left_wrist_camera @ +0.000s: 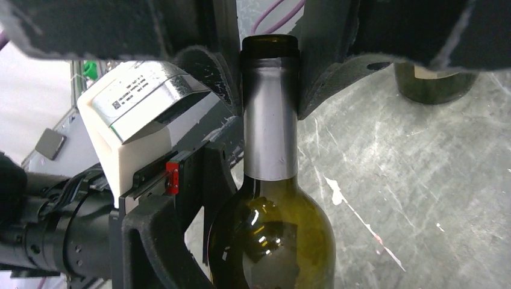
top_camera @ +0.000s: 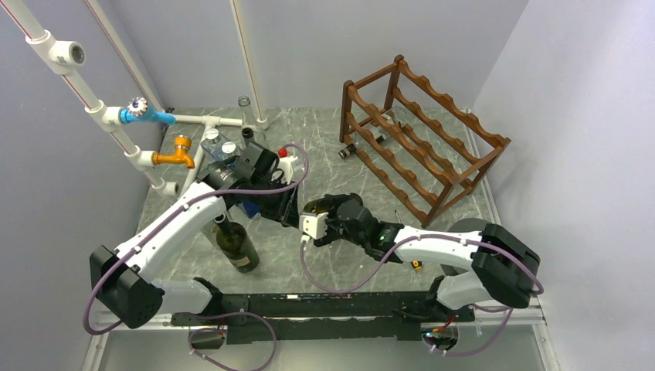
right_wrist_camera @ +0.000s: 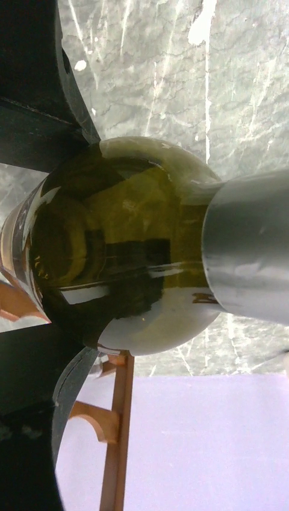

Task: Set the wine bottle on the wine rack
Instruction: Pick up the wine bottle from the center of the board, then place the wine bottle in the wine rack.

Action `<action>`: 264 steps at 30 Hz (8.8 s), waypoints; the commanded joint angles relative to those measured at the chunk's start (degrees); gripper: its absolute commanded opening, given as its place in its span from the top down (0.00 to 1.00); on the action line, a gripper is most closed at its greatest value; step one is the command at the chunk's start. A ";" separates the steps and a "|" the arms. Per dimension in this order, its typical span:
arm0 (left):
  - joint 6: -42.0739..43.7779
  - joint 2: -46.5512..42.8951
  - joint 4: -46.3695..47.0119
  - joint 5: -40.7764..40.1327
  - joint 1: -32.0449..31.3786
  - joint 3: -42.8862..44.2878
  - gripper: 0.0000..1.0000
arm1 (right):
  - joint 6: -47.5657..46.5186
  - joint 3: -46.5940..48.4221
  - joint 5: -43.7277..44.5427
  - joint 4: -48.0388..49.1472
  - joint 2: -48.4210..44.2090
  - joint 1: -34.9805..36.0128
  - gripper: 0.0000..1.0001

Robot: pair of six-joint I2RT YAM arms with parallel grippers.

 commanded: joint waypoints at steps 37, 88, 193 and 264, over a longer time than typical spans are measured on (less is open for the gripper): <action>-9.02 -3.78 19.64 -18.04 -0.23 -8.74 1.00 | 80.68 0.03 11.92 -18.95 -16.31 6.05 0.00; -2.79 -4.41 29.49 -11.51 -1.30 -15.26 1.00 | 153.79 24.26 0.00 -24.53 13.67 -5.97 0.43; 8.35 -14.74 27.58 -34.08 0.82 1.33 0.13 | 147.70 17.95 51.87 -38.72 3.83 0.56 1.00; 5.81 -14.36 27.82 -28.59 0.93 1.02 0.14 | 147.29 53.42 70.78 -58.09 41.80 -18.08 1.00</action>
